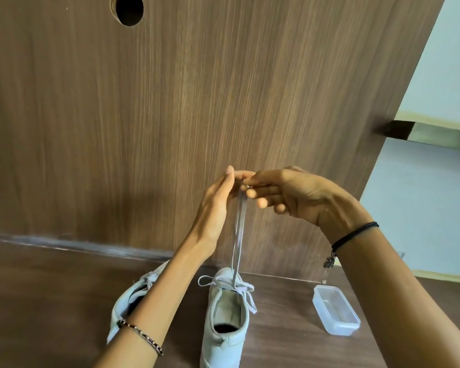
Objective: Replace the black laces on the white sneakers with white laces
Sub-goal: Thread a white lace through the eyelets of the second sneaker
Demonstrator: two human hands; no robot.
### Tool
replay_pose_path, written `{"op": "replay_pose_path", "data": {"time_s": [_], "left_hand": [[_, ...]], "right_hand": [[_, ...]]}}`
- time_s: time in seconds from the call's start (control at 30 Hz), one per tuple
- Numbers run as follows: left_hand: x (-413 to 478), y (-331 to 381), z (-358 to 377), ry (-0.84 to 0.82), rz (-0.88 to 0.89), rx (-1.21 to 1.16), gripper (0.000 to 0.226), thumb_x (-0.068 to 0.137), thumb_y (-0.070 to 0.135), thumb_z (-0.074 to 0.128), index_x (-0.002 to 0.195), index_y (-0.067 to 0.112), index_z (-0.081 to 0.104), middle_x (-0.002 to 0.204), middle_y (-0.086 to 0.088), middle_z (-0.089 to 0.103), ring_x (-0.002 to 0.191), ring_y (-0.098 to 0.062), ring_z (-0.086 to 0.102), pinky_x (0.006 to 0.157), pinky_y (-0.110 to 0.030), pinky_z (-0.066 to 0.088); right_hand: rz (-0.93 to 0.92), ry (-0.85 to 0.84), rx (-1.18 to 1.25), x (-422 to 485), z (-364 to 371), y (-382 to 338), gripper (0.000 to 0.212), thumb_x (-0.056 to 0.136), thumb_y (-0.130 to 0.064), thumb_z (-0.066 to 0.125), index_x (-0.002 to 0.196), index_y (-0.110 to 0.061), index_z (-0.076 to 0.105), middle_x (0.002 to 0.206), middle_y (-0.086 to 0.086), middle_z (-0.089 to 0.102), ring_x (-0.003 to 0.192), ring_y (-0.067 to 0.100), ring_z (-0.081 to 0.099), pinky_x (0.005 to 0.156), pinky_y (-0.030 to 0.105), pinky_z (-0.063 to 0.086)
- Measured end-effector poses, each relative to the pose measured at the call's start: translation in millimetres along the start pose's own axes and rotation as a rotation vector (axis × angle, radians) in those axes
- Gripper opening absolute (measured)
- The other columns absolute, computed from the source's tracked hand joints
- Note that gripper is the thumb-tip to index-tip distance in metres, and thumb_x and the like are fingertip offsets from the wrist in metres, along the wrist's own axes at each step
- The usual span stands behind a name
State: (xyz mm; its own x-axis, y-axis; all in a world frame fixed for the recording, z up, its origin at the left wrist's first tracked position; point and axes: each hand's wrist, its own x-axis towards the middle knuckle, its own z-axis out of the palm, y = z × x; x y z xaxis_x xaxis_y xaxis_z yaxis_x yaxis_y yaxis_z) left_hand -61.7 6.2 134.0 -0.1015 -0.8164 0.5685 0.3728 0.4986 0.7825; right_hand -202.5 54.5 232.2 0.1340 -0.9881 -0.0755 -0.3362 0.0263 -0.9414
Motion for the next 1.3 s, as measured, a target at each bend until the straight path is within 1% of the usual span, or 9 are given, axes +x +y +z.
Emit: {"op": "replay_pose_path", "data": {"time_s": [0.17, 0.3, 0.4, 0.57, 0.63, 0.73, 0.93, 1.17, 1.3], "left_hand": [[-10.3, -13.5, -2.5, -0.047, -0.114, 0.061, 0.033, 0.106, 0.034, 0.040, 0.098, 0.016, 0.066, 0.072, 0.011, 0.055, 0.064, -0.004, 0.046, 0.057, -0.015, 0.040], [-14.3, -26.1, -10.3, -0.047, -0.229, 0.006, 0.029, 0.107, 0.033, 0.044, 0.089, 0.017, 0.061, 0.064, 0.017, 0.049, 0.054, -0.002, 0.043, 0.079, -0.035, 0.044], [-20.2, -36.1, -19.5, -0.077, -0.268, 0.072, 0.031, 0.108, 0.035, 0.043, 0.090, 0.016, 0.059, 0.066, 0.015, 0.046, 0.054, -0.004, 0.041, 0.092, -0.042, 0.050], [-30.8, -52.0, -37.5, -0.135, -0.326, 0.203, 0.034, 0.108, 0.038, 0.041, 0.089, 0.015, 0.057, 0.066, 0.014, 0.041, 0.057, -0.006, 0.038, 0.083, -0.029, 0.054], [-30.8, -57.9, -43.0, -0.136, -0.321, 0.229, 0.036, 0.107, 0.039, 0.040, 0.086, 0.013, 0.052, 0.064, 0.012, 0.035, 0.055, -0.007, 0.035, 0.073, -0.026, 0.055], [-24.0, -60.0, -42.7, -0.131, -0.288, 0.249, 0.036, 0.107, 0.039, 0.042, 0.085, 0.013, 0.051, 0.065, 0.009, 0.031, 0.053, -0.008, 0.033, 0.058, -0.026, 0.049], [-14.9, -65.4, -27.3, -0.180, -0.248, 0.382, 0.035, 0.108, 0.041, 0.041, 0.080, 0.040, 0.063, 0.059, 0.016, 0.040, 0.049, -0.002, 0.035, 0.048, -0.022, 0.032], [-20.4, -67.8, -26.3, -0.240, -0.271, 0.571, 0.035, 0.110, 0.042, 0.036, 0.094, 0.028, 0.063, 0.062, 0.023, 0.054, 0.056, 0.006, 0.049, 0.060, -0.020, 0.036], [-22.7, -62.1, -24.8, -0.304, -0.324, 0.591, 0.037, 0.109, 0.047, 0.034, 0.105, 0.023, 0.062, 0.077, 0.013, 0.068, 0.069, 0.009, 0.062, 0.065, -0.019, 0.037]], "right_hand": [[-0.043, 0.066, 0.152, 7.6, 8.9, 11.9, 0.012, 0.095, -0.016, 0.068, 0.096, -0.006, 0.075, 0.076, 0.003, 0.073, 0.056, 0.009, 0.066, 0.043, 0.014, 0.040], [-0.251, 0.175, 0.453, 15.0, -3.2, 14.2, 0.012, 0.098, -0.017, 0.064, 0.097, -0.013, 0.074, 0.074, -0.005, 0.070, 0.071, 0.006, 0.068, 0.069, 0.020, 0.048], [-0.425, 0.305, 0.653, 24.0, -24.8, 12.8, 0.012, 0.097, -0.021, 0.064, 0.090, -0.021, 0.073, 0.078, -0.011, 0.068, 0.078, -0.001, 0.064, 0.079, 0.027, 0.037], [-0.684, 0.275, 1.239, 28.1, -65.7, 12.0, 0.007, 0.096, -0.016, 0.065, 0.089, -0.019, 0.067, 0.083, -0.007, 0.067, 0.096, 0.008, 0.070, 0.101, 0.040, 0.045], [-0.670, 0.232, 1.332, 31.9, -65.4, 21.8, 0.011, 0.098, -0.007, 0.058, 0.089, -0.009, 0.063, 0.081, 0.002, 0.063, 0.082, 0.015, 0.072, 0.085, 0.034, 0.060], [-0.471, 0.363, 0.916, 40.7, -39.5, 45.8, 0.022, 0.101, -0.005, 0.047, 0.083, -0.008, 0.059, 0.074, 0.003, 0.051, 0.047, 0.005, 0.047, 0.040, 0.014, 0.036], [-0.415, 0.423, -0.154, 43.2, 21.4, 115.4, 0.024, 0.104, -0.031, 0.057, 0.090, -0.017, 0.071, 0.077, -0.007, 0.073, 0.061, 0.001, 0.059, 0.060, 0.018, 0.043], [-0.473, 0.465, -0.405, 53.5, 39.6, 145.5, 0.029, 0.107, -0.031, 0.048, 0.087, -0.009, 0.054, 0.067, 0.008, 0.065, 0.056, 0.016, 0.054, 0.059, 0.036, 0.044], [-0.483, 0.465, 0.027, 53.2, 43.2, 156.0, 0.030, 0.109, -0.030, 0.050, 0.094, -0.005, 0.057, 0.062, 0.005, 0.054, 0.051, 0.013, 0.045, 0.046, 0.025, 0.039]]}}
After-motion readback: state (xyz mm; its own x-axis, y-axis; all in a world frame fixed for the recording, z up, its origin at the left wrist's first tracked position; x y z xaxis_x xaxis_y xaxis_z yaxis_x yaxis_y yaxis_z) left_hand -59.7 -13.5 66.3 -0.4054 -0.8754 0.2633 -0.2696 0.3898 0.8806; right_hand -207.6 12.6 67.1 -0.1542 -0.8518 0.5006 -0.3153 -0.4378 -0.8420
